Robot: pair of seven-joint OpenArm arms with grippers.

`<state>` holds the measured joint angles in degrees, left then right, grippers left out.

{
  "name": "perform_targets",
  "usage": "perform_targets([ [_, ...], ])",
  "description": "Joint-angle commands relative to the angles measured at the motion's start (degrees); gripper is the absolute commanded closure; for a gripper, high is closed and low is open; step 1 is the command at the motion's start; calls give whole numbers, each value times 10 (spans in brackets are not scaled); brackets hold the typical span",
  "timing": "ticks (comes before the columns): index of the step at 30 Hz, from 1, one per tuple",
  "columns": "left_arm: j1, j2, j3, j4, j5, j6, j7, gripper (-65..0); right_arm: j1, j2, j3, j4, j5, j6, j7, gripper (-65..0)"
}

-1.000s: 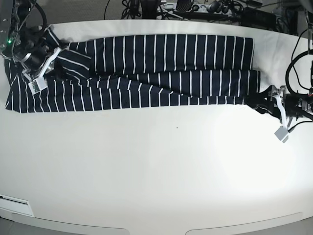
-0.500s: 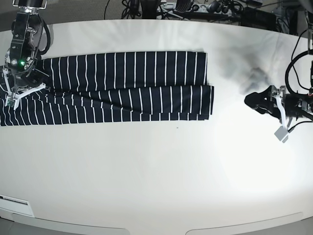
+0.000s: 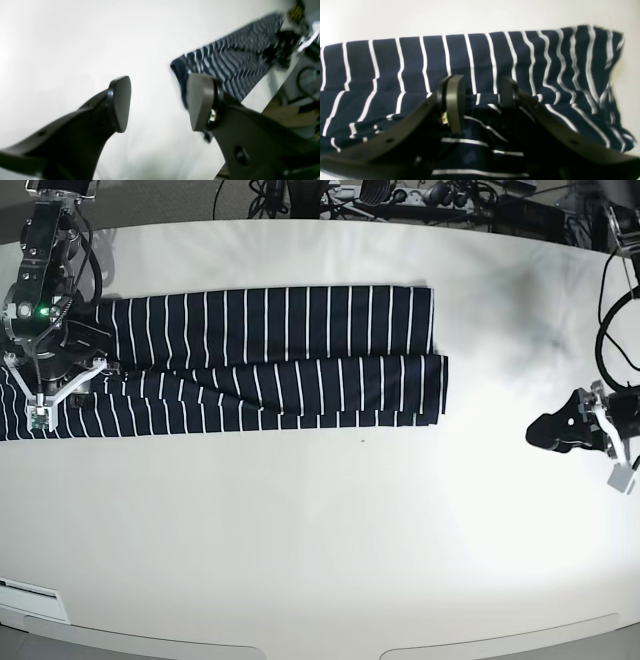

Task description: Fold the T-shirt properly

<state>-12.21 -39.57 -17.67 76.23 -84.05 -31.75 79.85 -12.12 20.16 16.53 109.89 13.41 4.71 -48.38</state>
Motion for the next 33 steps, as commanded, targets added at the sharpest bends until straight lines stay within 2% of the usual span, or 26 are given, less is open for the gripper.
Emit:
perform_targets([
  [1,3,3,-9,3,-9,1,1,-377,6,10,3,16,-2,3,10,-258],
  [7,58,105,-12,2,-9,3,1,-377,-4,9,3,16,-4,3,5,-257],
  [13,80,188,-12,2,68,23,-30,-377,-4,9,3,16,-4,3,5,-257],
  [19,94,243,-12,2,104,31,-41,-377,-4,9,3,16,-3,3,6,-257],
  [27,124,322,-11,2,114,31,-46,-377,-4,9,3,16,-3,3,6,-257],
  [33,134,348,20,2,114,31,-45,-377,0,10,3,17,-2,3,6,-257],
])
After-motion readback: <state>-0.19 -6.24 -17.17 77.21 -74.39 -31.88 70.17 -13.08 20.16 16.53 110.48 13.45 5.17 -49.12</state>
